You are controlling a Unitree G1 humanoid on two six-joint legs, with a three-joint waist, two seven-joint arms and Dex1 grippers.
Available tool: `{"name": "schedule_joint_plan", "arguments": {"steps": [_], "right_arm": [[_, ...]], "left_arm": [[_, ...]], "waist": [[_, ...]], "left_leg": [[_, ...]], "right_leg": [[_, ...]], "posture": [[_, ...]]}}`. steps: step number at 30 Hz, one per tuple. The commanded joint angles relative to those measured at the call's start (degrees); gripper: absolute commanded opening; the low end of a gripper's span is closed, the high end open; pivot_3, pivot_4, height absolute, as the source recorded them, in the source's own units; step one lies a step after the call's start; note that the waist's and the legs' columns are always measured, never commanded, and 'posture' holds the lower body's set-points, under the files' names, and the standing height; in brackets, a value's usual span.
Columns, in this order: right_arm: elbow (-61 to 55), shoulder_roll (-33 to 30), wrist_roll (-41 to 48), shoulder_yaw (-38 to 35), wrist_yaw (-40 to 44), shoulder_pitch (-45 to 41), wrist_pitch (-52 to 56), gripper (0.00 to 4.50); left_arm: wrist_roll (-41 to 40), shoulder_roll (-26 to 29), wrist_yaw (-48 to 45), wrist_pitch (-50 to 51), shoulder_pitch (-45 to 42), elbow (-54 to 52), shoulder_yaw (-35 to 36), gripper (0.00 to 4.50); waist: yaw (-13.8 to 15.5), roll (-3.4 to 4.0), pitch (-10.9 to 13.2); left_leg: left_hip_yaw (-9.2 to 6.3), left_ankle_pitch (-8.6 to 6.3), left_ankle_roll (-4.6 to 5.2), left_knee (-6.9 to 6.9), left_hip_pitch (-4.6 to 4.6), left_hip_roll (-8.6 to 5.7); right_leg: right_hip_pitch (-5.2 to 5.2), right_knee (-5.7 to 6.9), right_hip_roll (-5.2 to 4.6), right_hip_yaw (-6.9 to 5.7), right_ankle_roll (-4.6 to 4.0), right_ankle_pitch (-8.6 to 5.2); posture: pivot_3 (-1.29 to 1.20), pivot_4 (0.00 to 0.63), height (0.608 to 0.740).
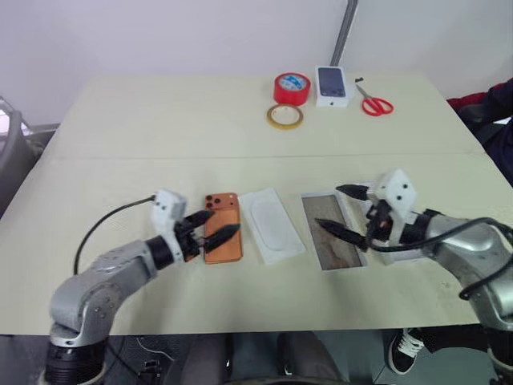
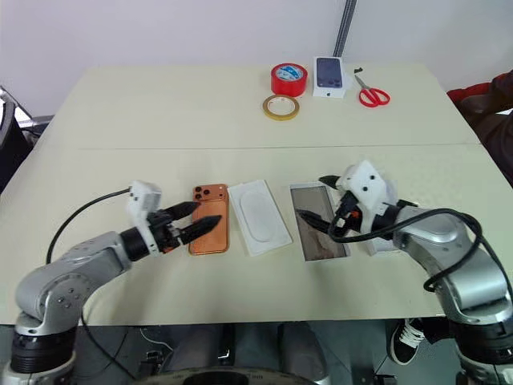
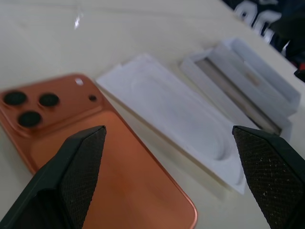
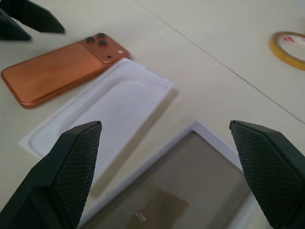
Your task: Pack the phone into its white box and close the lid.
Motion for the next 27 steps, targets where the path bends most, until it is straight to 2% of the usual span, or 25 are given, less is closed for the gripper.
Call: {"name": "schedule_joint_plan", "arguments": {"steps": [1,9,13,21,24,25,27], "right_arm": [[-1.03,0.29,-1.24,0.32,0.04,-0.10,-1.54,4.49],[-1.27,-0.23,-2.04,-0.73,0.87,2.30,-2.51,4.49],[-1.59,-0.24,-2.01,-1.47,0.75,2.56,-2.56,4.49],[-1.47,-0.11,-2.36,-1.03,0.85,2.12,-2.91,4.49],[-1.71,-0.40,-2.38,-0.29,1.48,1.70,-2.91,4.50],[-1.85,-0.56,-2.29,-0.12,1.77,1.64,-2.72,4.50],[-2.36,-1.20,-1.76,0.11,2.74,1.66,-1.95,4.50]], "left_arm": [[-6.51,-4.18,8.50,9.39,-3.15,-2.54,0.43,4.45],[-19.71,-15.44,25.16,21.61,-10.70,4.03,7.78,4.45],[-20.07,-19.97,33.79,25.96,-14.17,9.35,9.73,4.45],[-17.48,-26.19,41.22,29.87,-16.51,12.24,11.20,4.45],[-15.62,-28.21,43.03,30.25,-17.68,13.16,11.76,3.65],[-15.13,-28.52,43.26,30.36,-17.92,13.22,12.08,3.24],[-14.16,-28.68,43.16,30.83,-18.44,13.23,12.48,2.14]], "waist": [[0.09,0.00,0.00],[-0.04,-0.02,0.01],[0.09,-0.03,0.02],[0.17,-0.04,0.02],[0.19,-0.04,0.02],[0.19,-0.04,0.02],[0.15,-0.05,0.03]], "left_leg": [[-0.02,0.00,0.00,0.05,-0.01,-0.01],[-0.19,0.02,0.02,0.46,0.01,-0.09],[-0.22,0.03,0.01,0.47,0.03,-0.12],[-0.23,0.06,-0.04,0.47,0.02,-0.17],[-0.29,0.08,-0.08,0.47,0.05,-0.23],[-0.29,0.08,-0.08,0.47,0.05,-0.24],[-0.30,0.08,-0.08,0.47,0.02,-0.25]], "right_leg": [[0.01,0.01,0.00,-0.02,0.00,0.00],[0.23,0.15,0.00,-0.13,0.16,0.10],[0.25,0.18,0.03,-0.13,0.17,0.10],[0.26,0.14,0.02,-0.13,0.18,0.10],[0.31,0.14,0.01,-0.12,0.20,0.12],[0.31,0.14,0.01,-0.12,0.20,0.12],[0.30,0.13,0.00,-0.12,0.20,0.12]], "posture": [[0.00,0.150,0.725],[0.00,0.150,0.725],[0.00,0.150,0.725],[0.00,0.150,0.725],[0.00,0.150,0.725],[0.00,0.150,0.725],[0.00,0.150,0.725]]}}
